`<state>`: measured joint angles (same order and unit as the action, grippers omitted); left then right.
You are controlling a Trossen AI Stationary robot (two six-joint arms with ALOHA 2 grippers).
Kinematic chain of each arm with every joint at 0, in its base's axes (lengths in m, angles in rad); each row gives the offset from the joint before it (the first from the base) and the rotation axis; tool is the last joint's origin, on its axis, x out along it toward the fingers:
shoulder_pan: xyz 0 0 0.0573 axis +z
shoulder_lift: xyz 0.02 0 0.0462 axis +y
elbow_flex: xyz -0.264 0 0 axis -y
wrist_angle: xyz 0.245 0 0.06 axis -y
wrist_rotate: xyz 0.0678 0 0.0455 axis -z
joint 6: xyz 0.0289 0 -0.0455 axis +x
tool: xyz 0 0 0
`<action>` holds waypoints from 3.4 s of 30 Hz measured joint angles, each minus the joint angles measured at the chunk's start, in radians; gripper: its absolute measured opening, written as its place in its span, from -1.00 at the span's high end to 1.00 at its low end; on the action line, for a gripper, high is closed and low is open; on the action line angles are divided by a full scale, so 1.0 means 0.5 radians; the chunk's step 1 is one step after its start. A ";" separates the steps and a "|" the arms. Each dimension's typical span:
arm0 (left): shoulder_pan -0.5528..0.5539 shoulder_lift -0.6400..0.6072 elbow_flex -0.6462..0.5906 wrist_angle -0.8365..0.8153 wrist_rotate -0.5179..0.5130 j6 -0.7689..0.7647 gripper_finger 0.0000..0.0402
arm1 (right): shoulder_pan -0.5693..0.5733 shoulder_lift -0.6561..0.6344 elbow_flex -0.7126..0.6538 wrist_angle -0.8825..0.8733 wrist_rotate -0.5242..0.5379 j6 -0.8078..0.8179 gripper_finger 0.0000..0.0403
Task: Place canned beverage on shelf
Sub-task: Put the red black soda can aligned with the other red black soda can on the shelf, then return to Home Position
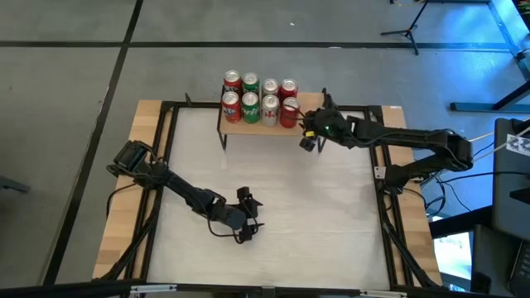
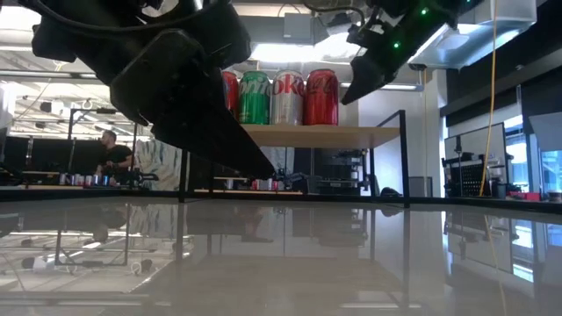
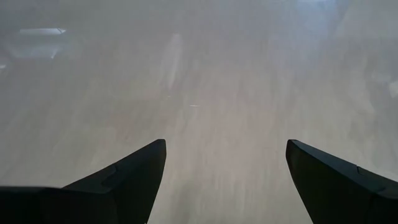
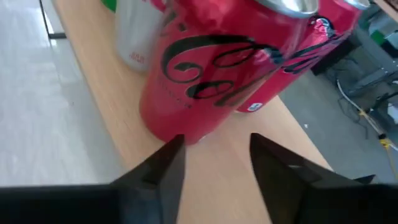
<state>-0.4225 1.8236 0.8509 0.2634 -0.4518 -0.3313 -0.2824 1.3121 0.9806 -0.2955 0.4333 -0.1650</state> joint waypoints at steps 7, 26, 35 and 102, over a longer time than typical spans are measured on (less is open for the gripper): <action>-0.002 0.000 0.000 0.000 0.001 0.002 -0.60 | -0.070 0.000 -0.002 0.127 -0.136 0.005 0.45; -0.008 0.000 0.000 0.003 0.001 0.000 -0.60 | 0.061 -0.155 -0.002 0.021 -0.013 0.017 0.48; -0.032 -0.008 0.001 0.110 0.003 0.026 -0.51 | 0.539 -0.556 -0.016 -0.455 -0.013 0.363 0.48; 0.729 -3.562 -1.688 -0.387 0.704 0.670 0.89 | 0.983 -2.617 -1.939 0.640 -0.733 0.320 0.48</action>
<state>-0.0578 0.0427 0.0071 0.0702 -0.0999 0.0036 0.2092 0.0036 0.0109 0.0246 0.0669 -0.0048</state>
